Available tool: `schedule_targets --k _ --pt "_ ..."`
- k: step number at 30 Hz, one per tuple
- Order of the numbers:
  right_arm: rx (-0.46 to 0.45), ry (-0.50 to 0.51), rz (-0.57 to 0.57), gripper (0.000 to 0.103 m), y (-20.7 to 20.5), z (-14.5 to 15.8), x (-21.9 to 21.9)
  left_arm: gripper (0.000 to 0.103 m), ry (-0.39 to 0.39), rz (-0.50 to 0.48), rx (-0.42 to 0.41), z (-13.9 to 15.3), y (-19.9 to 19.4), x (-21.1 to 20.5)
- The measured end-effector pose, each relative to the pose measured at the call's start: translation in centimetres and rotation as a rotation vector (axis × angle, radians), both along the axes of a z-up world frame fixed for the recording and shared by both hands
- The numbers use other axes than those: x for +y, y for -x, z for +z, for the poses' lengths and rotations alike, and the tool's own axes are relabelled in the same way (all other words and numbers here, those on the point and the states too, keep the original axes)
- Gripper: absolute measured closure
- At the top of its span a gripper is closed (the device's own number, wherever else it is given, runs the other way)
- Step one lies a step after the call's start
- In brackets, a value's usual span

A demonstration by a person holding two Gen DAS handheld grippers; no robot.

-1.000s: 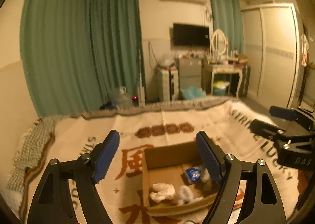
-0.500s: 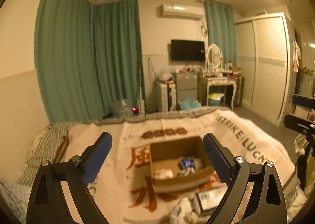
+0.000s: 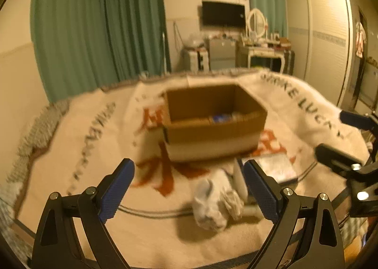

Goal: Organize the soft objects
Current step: 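Grasp the white sock with the left tool while the right tool grasps the white mask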

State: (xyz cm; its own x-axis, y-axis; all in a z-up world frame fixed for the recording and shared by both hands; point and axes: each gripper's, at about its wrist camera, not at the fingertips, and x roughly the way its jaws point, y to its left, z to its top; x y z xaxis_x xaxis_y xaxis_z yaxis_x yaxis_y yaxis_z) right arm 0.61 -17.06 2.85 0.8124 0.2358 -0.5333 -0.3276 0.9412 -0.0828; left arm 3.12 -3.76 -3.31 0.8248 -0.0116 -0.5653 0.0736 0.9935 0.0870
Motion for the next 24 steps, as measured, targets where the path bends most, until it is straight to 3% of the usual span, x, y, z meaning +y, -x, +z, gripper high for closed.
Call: schedule_targets --k 4,8,10,11,19,20,22,24 --pt "0.104 0.005 -0.03 0.005 -2.1 -5.4 0.1 0.008 0.004 -0.006 0.081 -4.2 -0.7 -0.5" --pt "0.174 -0.008 -0.041 0.005 -3.3 -8.5 -0.6 0.01 0.0 -0.001 0.137 -7.2 -0.8 0.2" --pt "0.196 -0.005 -0.049 0.005 -3.8 -9.7 -0.8 0.013 0.012 -0.009 0.166 -8.4 -0.8 0.5" --pt "0.201 -0.005 -0.054 0.005 -4.0 -10.0 -0.9 0.019 0.02 -0.009 0.18 -8.9 -0.8 0.7" --pt "0.224 -0.033 -0.021 0.005 -4.8 -11.4 -0.3 0.028 0.073 -0.083 0.237 -10.2 -3.0 0.1" --pt "0.234 -0.037 -0.019 0.005 -4.9 -11.6 -0.1 0.031 0.073 -0.09 0.24 -10.5 -3.5 -0.1" --pt "0.247 -0.047 -0.017 0.005 -5.0 -11.8 0.1 0.054 0.093 -0.116 0.258 -10.8 -4.1 -0.4" --pt "0.249 -0.034 -0.024 0.005 -4.9 -12.0 0.3 0.062 0.097 -0.134 0.259 -10.8 -4.1 -0.4"
